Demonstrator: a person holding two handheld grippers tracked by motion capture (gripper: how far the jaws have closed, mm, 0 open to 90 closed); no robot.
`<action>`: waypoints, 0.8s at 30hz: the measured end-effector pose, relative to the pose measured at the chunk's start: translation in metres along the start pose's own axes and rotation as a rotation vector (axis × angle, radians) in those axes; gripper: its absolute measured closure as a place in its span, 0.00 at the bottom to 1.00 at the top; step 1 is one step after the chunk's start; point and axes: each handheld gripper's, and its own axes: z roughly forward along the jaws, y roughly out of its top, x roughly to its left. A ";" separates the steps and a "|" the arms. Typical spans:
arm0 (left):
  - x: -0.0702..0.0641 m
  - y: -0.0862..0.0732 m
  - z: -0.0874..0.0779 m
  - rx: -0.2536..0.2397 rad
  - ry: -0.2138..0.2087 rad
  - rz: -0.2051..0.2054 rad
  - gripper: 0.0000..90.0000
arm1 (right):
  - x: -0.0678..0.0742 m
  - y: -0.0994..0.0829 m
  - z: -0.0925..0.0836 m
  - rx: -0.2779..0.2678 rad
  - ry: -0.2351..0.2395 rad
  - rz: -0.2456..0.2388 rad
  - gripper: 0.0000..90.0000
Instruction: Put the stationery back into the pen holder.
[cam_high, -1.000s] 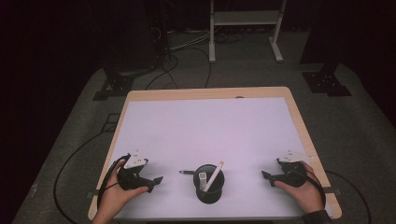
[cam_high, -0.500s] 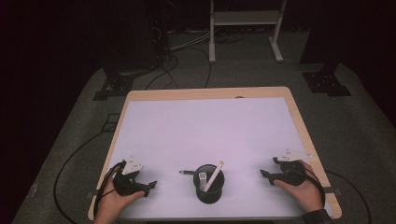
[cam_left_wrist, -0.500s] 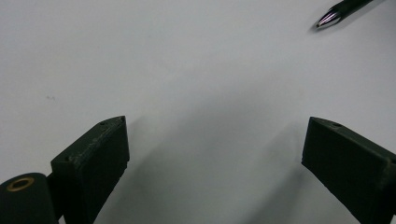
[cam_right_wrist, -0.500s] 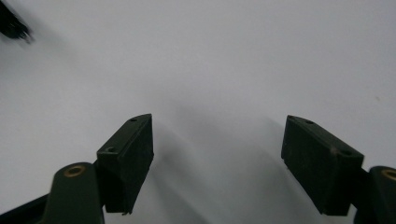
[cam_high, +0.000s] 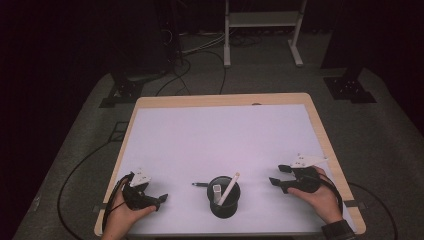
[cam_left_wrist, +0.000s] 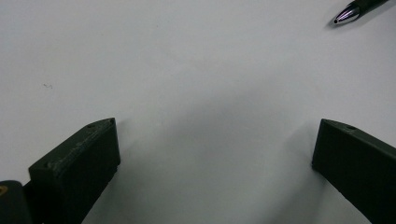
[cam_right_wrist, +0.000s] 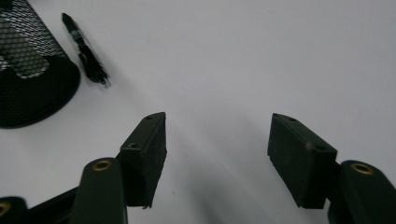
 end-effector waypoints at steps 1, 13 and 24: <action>0.000 0.000 0.000 -0.001 0.000 0.000 0.00 | 0.001 0.002 0.001 0.001 0.008 -0.006 0.43; 0.000 0.000 0.000 0.001 0.000 0.001 0.00 | 0.017 0.030 0.028 -0.008 0.133 -0.091 0.57; 0.000 0.000 0.000 0.001 0.000 0.000 0.00 | 0.031 0.047 0.053 0.003 0.229 -0.149 0.62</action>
